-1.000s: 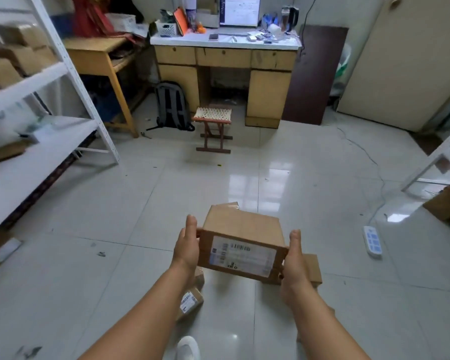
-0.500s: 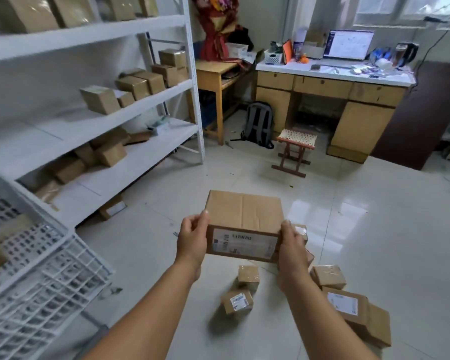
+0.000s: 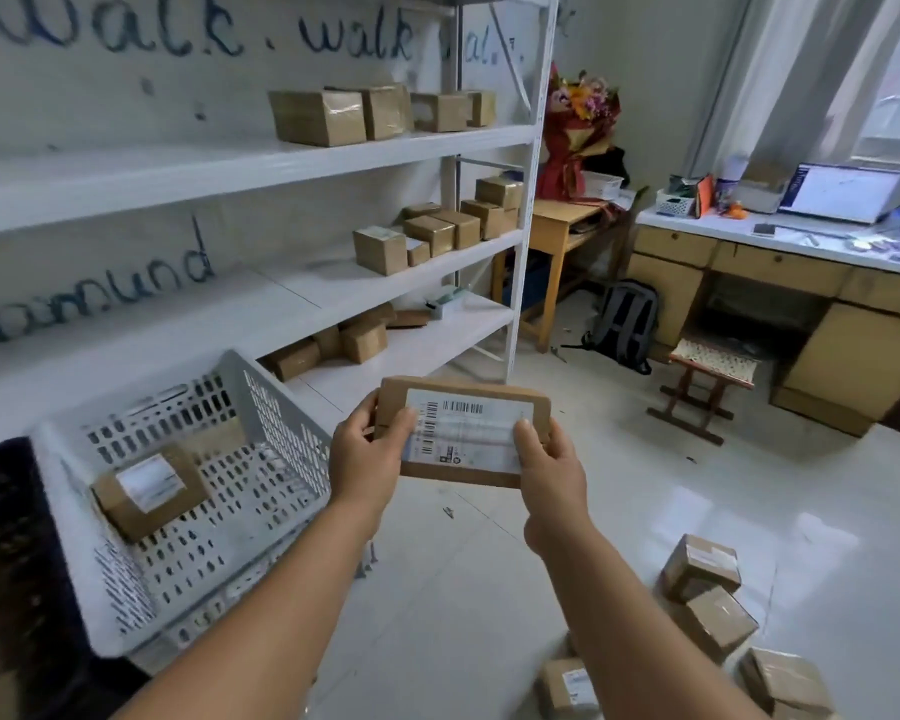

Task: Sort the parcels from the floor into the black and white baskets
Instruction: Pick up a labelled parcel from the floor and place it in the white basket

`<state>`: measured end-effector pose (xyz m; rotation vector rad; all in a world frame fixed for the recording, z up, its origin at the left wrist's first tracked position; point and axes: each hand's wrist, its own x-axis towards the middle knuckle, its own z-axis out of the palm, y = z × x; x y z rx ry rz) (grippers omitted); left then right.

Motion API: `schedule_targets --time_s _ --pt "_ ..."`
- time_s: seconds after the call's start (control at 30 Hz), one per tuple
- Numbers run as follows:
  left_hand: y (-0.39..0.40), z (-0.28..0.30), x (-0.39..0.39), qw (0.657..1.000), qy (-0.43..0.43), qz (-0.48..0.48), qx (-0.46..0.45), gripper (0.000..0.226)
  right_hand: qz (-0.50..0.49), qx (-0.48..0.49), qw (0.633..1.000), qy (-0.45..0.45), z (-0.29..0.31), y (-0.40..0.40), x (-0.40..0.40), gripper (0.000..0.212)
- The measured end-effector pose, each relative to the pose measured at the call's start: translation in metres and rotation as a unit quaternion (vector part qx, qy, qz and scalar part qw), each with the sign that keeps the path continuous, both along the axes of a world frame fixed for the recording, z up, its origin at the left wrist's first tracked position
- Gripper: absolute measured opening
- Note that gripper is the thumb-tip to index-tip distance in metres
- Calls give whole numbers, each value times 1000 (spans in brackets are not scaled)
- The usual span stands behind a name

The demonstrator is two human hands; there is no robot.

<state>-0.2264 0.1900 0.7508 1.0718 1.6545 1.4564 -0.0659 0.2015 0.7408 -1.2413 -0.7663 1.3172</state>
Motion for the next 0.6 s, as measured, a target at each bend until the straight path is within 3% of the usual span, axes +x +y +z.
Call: schedule_targets --time_s 0.33,0.43,0.6 --pt "-28 22 -144 994 -6 106 23 20 77 14 997 12 30 4 -154 46" --pt "-36 18 -180 989 -8 145 10 34 104 15 994 3 29 5 -194 44" --pt "-40 3 -228 980 -19 197 -19 35 156 -5 987 -27 12 18 -250 36"
